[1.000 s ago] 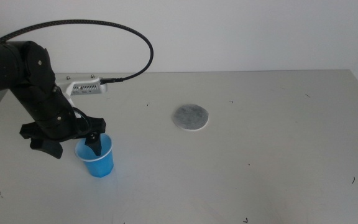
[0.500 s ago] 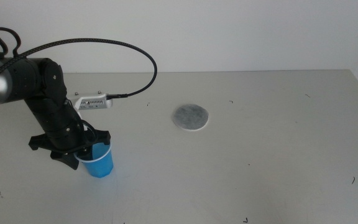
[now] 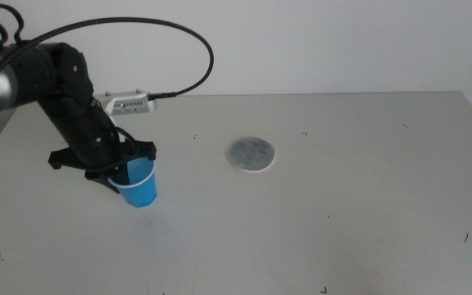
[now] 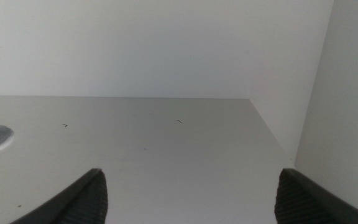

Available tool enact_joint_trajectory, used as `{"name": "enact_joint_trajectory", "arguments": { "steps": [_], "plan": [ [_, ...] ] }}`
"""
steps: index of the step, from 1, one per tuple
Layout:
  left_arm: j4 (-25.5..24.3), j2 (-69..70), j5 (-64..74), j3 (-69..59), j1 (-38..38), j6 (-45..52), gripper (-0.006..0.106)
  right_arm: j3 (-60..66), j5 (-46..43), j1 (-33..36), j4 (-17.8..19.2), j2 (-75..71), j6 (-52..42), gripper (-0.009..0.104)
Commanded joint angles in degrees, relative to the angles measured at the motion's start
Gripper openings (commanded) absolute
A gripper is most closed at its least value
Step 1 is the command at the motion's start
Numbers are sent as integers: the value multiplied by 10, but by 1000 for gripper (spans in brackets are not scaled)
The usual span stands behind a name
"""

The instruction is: Place an empty cup on a cup mat.

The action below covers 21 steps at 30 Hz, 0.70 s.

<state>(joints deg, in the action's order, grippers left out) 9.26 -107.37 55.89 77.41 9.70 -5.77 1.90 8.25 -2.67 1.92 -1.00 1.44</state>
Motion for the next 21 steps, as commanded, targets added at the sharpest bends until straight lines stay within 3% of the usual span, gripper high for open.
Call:
{"name": "enact_joint_trajectory", "arguments": {
  "steps": [1,13,21],
  "plan": [
    [9,26,5,47,19,-13,0,-7,-45,1,5,-11,-5,94],
    [-43,-110,108,333,127,-85,0,-7,-45,1,5,-11,-5,94],
    [-45,-252,171,553,167,-111,0,-7,-45,1,5,-11,-5,94]
  ]
}}
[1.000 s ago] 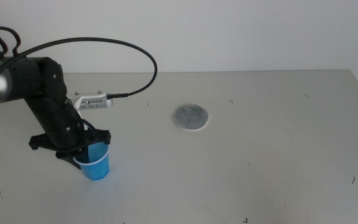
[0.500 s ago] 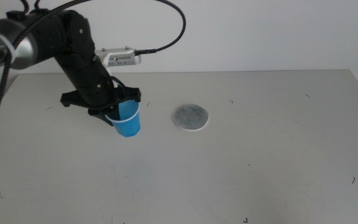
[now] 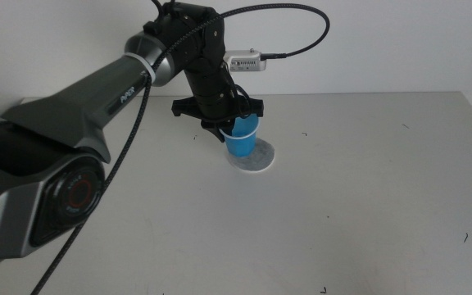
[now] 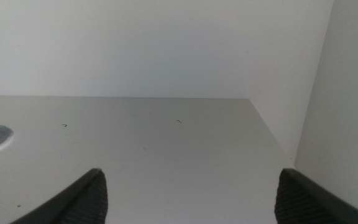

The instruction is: Place an empty cup on a cup mat.

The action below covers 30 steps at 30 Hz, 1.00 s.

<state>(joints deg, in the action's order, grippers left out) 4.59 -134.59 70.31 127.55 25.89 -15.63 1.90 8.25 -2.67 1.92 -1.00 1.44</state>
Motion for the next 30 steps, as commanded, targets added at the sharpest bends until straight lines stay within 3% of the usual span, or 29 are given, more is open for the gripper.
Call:
{"name": "enact_joint_trajectory", "arguments": {
  "steps": [1,6,17,18,24,30],
  "plan": [
    [2,3,34,76,7,-13,0,-7,-45,1,5,-11,-5,94],
    [5,-53,48,152,11,-21,0,-7,-45,1,5,-11,-5,94],
    [5,-71,43,157,11,-21,0,-7,-45,1,5,-11,-5,94],
    [7,-71,47,157,11,-20,17,-7,-45,1,5,-11,-5,94],
    [7,-66,37,157,11,-9,64,-7,-45,1,5,-11,-5,94],
    [7,-43,37,159,10,24,100,-7,-45,1,5,-11,-5,94]
  ]
}}
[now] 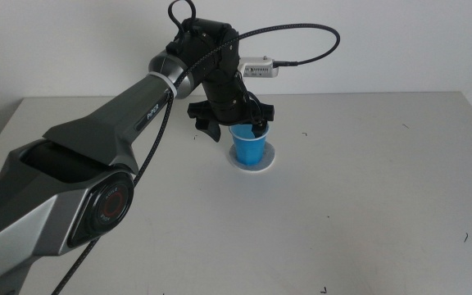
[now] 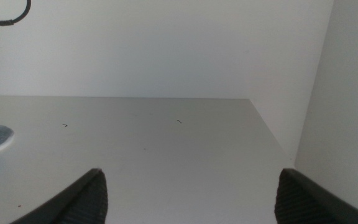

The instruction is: Place an empty cup on a cup mat.

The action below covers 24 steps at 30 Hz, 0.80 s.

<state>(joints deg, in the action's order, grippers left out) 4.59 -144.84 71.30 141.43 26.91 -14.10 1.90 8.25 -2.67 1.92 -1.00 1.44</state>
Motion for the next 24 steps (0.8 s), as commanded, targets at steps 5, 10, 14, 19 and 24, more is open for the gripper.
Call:
{"name": "enact_joint_trajectory", "arguments": {
  "steps": [5,10,14,19,24],
  "plan": [
    [7,97,37,20,0,27,105,-7,-45,1,5,-11,-5,94],
    [11,151,38,20,-1,33,105,-7,-45,1,5,-11,-5,94],
    [62,208,38,20,-1,92,105,-7,-45,1,5,-11,-5,94],
    [92,280,38,20,0,150,105,-7,-45,1,5,-11,-5,94],
    [91,359,38,-3,0,185,105,-7,-45,1,5,-11,-5,94]
  ]
}}
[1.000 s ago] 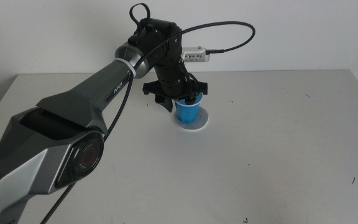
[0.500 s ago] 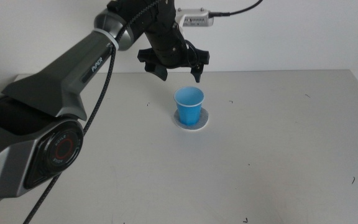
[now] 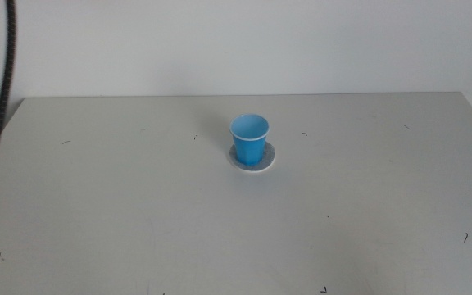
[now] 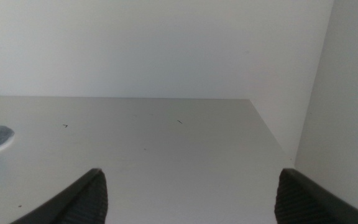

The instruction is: Place an empty cup on a cup mat.

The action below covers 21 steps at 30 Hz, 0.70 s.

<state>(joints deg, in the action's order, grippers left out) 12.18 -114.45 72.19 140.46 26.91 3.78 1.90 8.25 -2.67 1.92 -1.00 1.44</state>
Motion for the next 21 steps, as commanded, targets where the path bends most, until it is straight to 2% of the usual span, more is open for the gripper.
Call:
{"name": "enact_joint_trajectory", "arguments": {
  "steps": [1,5,11,17,21],
  "plan": [
    [16,73,29,-5,0,7,105,-7,-45,1,5,-11,-5,94],
    [-6,151,29,-82,0,18,105,-7,-45,1,5,-11,-5,94],
    [-84,306,20,-250,0,-3,105,-7,-45,1,5,-11,-5,94],
    [-152,474,-110,-451,-10,-9,105,-7,-45,1,5,-11,-5,94],
    [-150,577,-188,-583,-67,-9,105,-7,-45,1,5,-11,-5,94]
  ]
}}
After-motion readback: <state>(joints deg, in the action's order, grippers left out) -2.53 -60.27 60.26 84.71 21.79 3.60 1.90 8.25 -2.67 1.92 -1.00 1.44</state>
